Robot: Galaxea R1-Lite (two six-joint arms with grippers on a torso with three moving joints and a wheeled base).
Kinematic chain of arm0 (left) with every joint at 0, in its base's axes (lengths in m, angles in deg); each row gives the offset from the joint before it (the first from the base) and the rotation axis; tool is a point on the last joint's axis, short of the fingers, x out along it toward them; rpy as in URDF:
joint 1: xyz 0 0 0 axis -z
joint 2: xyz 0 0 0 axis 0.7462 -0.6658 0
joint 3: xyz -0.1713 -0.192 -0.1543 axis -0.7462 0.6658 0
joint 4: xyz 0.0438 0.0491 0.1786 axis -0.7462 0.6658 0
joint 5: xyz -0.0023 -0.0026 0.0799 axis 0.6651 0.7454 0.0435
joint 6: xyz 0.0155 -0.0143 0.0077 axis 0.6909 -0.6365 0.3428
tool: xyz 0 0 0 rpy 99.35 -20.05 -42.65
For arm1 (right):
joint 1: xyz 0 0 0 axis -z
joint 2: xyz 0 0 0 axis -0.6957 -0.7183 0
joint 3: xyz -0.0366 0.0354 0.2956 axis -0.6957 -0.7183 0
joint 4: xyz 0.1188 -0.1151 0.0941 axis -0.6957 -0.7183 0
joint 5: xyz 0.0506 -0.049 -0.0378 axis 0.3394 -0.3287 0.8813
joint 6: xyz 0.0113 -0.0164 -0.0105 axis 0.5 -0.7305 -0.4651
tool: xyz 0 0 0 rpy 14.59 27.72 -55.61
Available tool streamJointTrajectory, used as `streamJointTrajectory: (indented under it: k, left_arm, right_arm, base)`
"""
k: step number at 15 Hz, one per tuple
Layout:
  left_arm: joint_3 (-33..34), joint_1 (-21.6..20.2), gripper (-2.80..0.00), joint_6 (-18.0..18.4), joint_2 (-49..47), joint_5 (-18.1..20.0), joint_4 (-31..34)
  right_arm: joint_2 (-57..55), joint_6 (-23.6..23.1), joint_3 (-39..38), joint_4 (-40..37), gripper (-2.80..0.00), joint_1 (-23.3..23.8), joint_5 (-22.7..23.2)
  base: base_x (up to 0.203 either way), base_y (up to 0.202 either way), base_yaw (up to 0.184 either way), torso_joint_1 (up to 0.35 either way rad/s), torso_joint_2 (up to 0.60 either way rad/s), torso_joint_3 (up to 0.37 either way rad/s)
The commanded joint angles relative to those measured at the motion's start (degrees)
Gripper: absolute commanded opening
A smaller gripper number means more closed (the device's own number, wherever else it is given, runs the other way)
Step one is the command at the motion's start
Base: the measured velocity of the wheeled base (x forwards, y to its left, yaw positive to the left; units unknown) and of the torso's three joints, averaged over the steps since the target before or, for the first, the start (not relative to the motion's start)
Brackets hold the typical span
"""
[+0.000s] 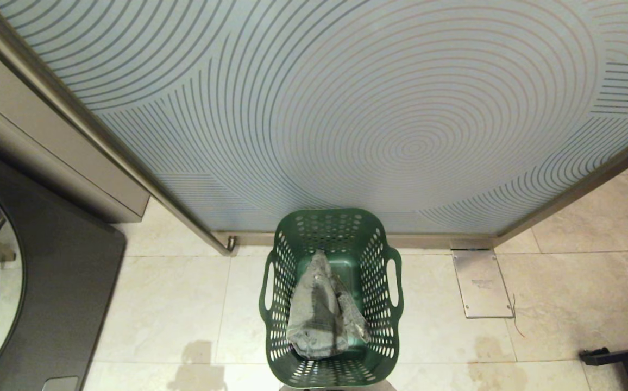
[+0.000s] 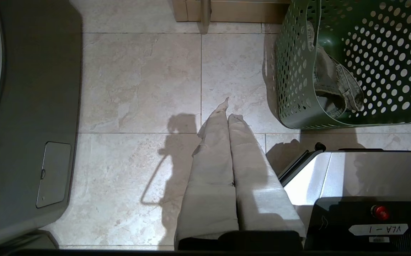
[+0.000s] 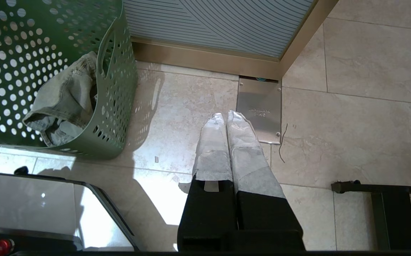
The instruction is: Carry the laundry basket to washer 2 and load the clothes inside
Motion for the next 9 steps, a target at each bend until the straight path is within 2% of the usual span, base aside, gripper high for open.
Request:
streamJointTrajectory:
  k: [1, 6, 8, 9]
  left_arm:
    - [-0.03, 0.00, -2.80, 0.60, 0.12, 0.53, 0.18]
    - [-0.03, 0.00, -2.80, 1.16, 0.12, 0.49, 0.10]
    - [-0.03, 0.00, -2.80, 3.07, 0.11, 0.89, 0.19]
    - [0.01, 0.00, -2.80, 4.87, 0.11, 2.27, 0.19]
  right_arm:
    - [-0.05, 0.12, 0.00, 0.03, -2.80, -0.02, 0.02]
    - [-0.05, 0.21, 0.00, 0.12, -2.80, -0.02, -0.07]
    - [-0.05, 0.21, 0.00, 0.12, -2.80, -0.02, -0.07]
    - [-0.05, 0.11, 0.00, 0.12, -2.80, -0.02, -0.06]
  base:
    - [0.000, 0.000, 0.000, 0.000, 0.00, 0.000]
    - [0.000, 0.000, 0.000, 0.000, 0.00, 0.000]
    - [0.000, 0.000, 0.000, 0.000, 0.00, 0.000]
    - [0.000, 0.000, 0.000, 0.000, 0.00, 0.000]
